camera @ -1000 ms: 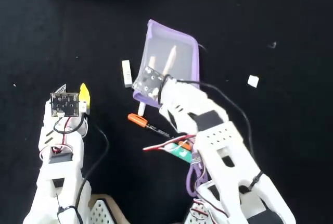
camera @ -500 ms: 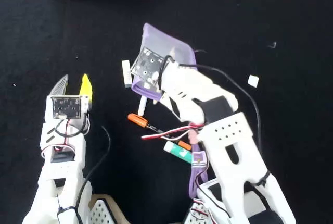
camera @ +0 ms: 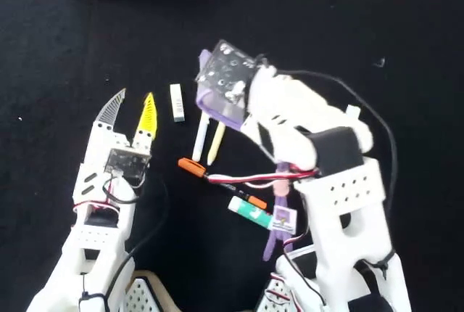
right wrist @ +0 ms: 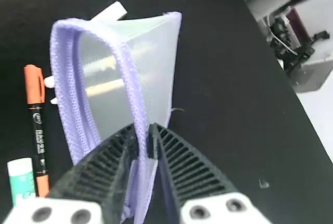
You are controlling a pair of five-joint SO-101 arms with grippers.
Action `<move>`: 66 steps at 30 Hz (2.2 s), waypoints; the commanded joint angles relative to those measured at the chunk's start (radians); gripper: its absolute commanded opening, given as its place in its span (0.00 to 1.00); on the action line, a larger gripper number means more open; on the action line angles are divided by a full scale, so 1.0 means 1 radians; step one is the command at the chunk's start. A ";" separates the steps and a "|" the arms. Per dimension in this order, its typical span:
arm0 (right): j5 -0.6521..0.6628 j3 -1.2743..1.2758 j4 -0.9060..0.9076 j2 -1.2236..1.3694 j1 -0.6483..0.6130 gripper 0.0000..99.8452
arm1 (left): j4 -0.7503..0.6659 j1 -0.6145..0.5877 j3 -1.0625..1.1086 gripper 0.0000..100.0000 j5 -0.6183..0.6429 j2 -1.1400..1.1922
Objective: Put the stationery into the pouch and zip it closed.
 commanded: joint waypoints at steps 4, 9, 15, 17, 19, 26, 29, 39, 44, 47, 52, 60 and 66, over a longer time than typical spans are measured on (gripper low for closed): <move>0.031 -0.131 0.133 -0.031 0.035 0.01 | -0.097 0.077 0.024 0.17 -0.009 -0.017; 0.103 -0.231 0.244 -0.031 0.041 0.01 | -0.101 0.165 0.024 0.17 -0.009 -0.017; 0.169 -0.283 0.311 -0.030 0.044 0.01 | -0.103 0.282 0.024 0.17 -0.012 -0.017; 0.195 -0.285 0.325 -0.030 0.069 0.01 | -0.103 0.306 0.019 0.17 -0.012 -0.017; 0.219 -0.286 0.325 -0.030 0.100 0.01 | -0.103 0.328 0.016 0.17 -0.012 -0.017; 0.315 -0.282 0.334 -0.030 0.203 0.01 | -0.095 0.415 0.025 0.17 -0.011 -0.121; 0.354 -0.286 0.385 -0.030 0.218 0.01 | -0.092 0.470 0.030 0.17 -0.009 -0.190; 0.417 -0.278 0.417 -0.031 0.304 0.01 | 0.364 0.601 0.030 0.17 -0.014 -0.465; 0.442 -0.271 0.440 -0.031 0.298 0.01 | 0.591 0.601 0.030 0.17 -0.014 -0.674; 0.443 -0.245 0.439 -0.031 0.298 0.01 | 0.710 0.621 0.031 0.17 -0.015 -0.789; 0.443 -0.191 0.442 -0.033 0.249 0.01 | 0.822 0.704 0.035 0.17 -0.121 -0.899; 0.486 -0.128 0.445 -0.038 0.210 0.01 | 0.822 0.720 0.036 0.17 -0.213 -0.862; 0.548 -0.059 0.445 -0.047 0.212 0.01 | 0.821 0.719 0.036 0.17 -0.216 -0.862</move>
